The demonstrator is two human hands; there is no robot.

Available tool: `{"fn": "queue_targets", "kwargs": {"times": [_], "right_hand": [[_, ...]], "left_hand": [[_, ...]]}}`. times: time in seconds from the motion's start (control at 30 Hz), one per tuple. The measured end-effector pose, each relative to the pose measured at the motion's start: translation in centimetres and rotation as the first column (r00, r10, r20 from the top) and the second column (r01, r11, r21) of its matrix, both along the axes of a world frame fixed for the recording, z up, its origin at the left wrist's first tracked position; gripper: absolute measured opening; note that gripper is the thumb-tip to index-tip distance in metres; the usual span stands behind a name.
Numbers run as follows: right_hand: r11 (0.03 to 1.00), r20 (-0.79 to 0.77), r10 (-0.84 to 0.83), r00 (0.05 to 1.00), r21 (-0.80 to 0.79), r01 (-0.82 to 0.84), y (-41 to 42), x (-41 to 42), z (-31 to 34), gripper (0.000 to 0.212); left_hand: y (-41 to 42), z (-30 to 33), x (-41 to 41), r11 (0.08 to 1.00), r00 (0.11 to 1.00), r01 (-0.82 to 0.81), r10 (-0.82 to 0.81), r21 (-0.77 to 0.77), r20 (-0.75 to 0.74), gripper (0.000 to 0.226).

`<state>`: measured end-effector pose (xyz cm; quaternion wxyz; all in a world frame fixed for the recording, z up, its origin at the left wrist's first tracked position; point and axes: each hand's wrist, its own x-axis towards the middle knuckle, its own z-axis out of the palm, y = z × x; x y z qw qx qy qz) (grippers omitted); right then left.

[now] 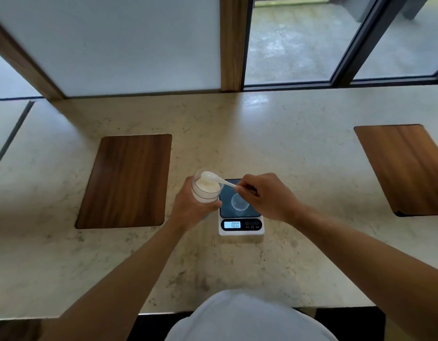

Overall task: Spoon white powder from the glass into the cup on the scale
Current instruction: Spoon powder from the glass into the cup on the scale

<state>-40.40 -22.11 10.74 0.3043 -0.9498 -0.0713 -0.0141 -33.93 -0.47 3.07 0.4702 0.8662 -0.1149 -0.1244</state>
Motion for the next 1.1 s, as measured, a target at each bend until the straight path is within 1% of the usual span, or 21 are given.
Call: {"fn": "queue_targets", "kwargs": {"times": [0.17, 0.37, 0.5, 0.8, 0.97, 1.1], "right_hand": [[0.994, 0.021, 0.042, 0.999, -0.103, -0.039, 0.2, 0.5, 1.0, 0.026], [0.988, 0.038, 0.031, 0.999, -0.152, -0.024, 0.6, 1.2, 1.3, 0.028], [0.983, 0.008, 0.033, 0.999, -0.179, -0.031, 0.7, 1.8, 1.5, 0.031], [0.978, -0.064, 0.039, 0.997, -0.204, -0.051, 0.9, 2.6, 1.6, 0.032], [0.983, -0.131, 0.020, 0.991, -0.176, -0.043, 1.0, 2.5, 1.4, 0.034], [0.990, -0.165, 0.008, 0.986, -0.135, -0.030, 0.9, 2.6, 1.0, 0.030]], "left_hand": [[0.6, 0.3, -0.5, 0.999, 1.000, -0.008, 0.007, 0.036, 0.009, 0.088], [0.9, 0.8, -0.8, 0.999, 1.000, 0.005, -0.004, 0.035, -0.008, 0.083], [0.9, 1.1, -0.8, 0.999, 1.000, 0.023, -0.024, 0.043, 0.016, 0.081], [0.6, 1.2, -0.4, 0.997, 0.996, 0.049, -0.053, 0.062, 0.066, 0.080], [0.4, 0.8, -0.4, 0.993, 0.991, 0.088, -0.095, 0.075, 0.094, 0.082], [0.4, 0.1, -0.3, 0.989, 0.986, 0.127, -0.135, 0.077, 0.096, 0.082]]}}
